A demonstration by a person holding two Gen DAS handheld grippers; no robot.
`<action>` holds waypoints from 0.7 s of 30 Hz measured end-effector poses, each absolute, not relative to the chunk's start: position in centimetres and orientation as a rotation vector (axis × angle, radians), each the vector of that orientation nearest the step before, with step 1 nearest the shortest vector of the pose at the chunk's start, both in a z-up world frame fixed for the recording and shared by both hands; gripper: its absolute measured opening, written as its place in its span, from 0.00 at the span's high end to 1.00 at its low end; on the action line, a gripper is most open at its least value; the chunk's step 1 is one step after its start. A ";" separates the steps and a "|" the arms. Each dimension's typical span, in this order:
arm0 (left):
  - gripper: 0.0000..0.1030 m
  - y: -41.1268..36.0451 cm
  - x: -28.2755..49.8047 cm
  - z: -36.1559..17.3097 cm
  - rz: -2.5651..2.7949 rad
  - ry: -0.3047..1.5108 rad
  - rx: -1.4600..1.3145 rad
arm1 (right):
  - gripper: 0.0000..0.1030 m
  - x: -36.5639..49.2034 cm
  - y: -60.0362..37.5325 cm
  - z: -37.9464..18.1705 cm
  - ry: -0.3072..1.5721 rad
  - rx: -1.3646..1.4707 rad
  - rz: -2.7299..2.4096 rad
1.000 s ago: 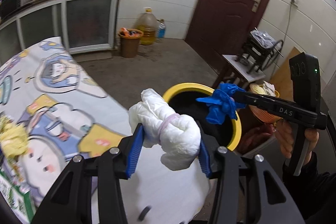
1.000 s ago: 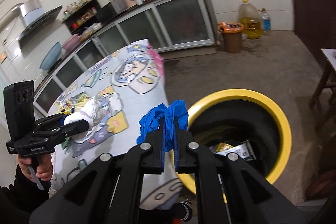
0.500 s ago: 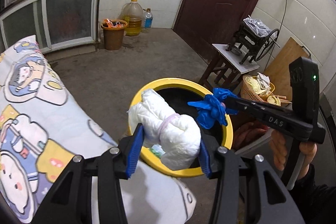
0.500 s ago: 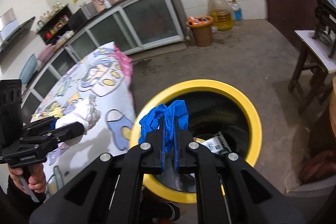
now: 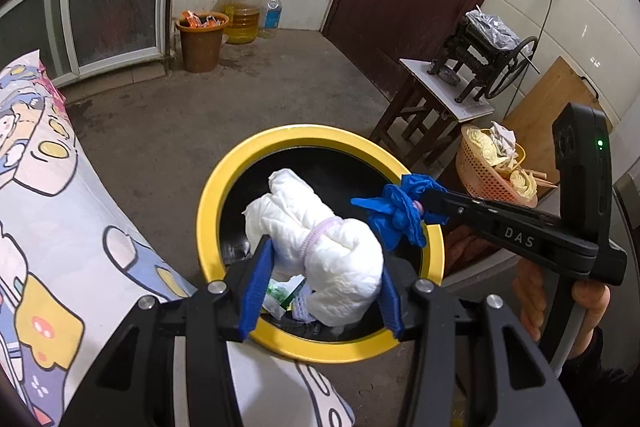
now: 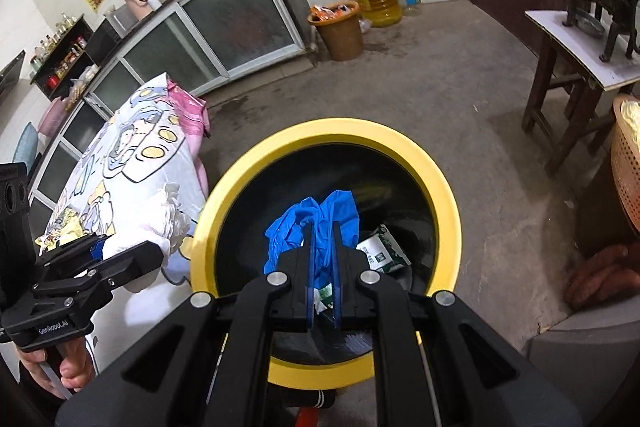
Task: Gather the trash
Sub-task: 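Open both tools to drop the diaper and glove into the bin, then move both tools back over the trash pile on the table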
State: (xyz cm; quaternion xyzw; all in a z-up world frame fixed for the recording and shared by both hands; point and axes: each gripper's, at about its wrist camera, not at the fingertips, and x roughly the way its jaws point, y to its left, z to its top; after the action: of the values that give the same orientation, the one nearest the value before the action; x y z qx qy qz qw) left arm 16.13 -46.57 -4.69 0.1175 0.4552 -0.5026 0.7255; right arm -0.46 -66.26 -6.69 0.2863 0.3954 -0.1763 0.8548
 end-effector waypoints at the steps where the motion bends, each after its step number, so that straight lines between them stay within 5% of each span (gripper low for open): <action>1: 0.56 -46.6 16.1 -4.7 -1.112 1.005 0.254 | 0.92 -0.5 -66.3 -6.7 0.834 0.602 -0.376; 5: 0.46 -46.3 16.3 -4.4 -1.116 1.005 0.215 | 0.85 -0.6 -66.7 -7.0 0.849 0.618 -0.390; 7: 0.29 -45.8 16.6 -4.2 -1.112 1.004 0.182 | 0.59 -0.9 -67.0 -7.1 0.838 0.645 -0.391; 8: 0.26 -45.6 16.7 -4.1 -1.102 1.000 0.171 | 0.53 -1.0 -67.1 -7.0 0.830 0.651 -0.396; 14: 0.09 -44.0 17.3 -3.4 -1.052 0.978 0.125 | 0.52 -1.5 -67.1 -6.4 0.821 0.640 -0.424; 21: 0.08 -38.7 18.0 -1.4 -0.984 0.865 0.181 | 0.52 -1.6 -65.9 -5.0 0.788 0.590 -0.388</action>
State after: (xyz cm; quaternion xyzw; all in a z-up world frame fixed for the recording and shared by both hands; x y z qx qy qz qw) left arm 18.00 -38.70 -1.41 0.0841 0.4016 -0.4569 0.7892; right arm -1.59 -65.94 -4.97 0.2815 0.3761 -0.1851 0.8632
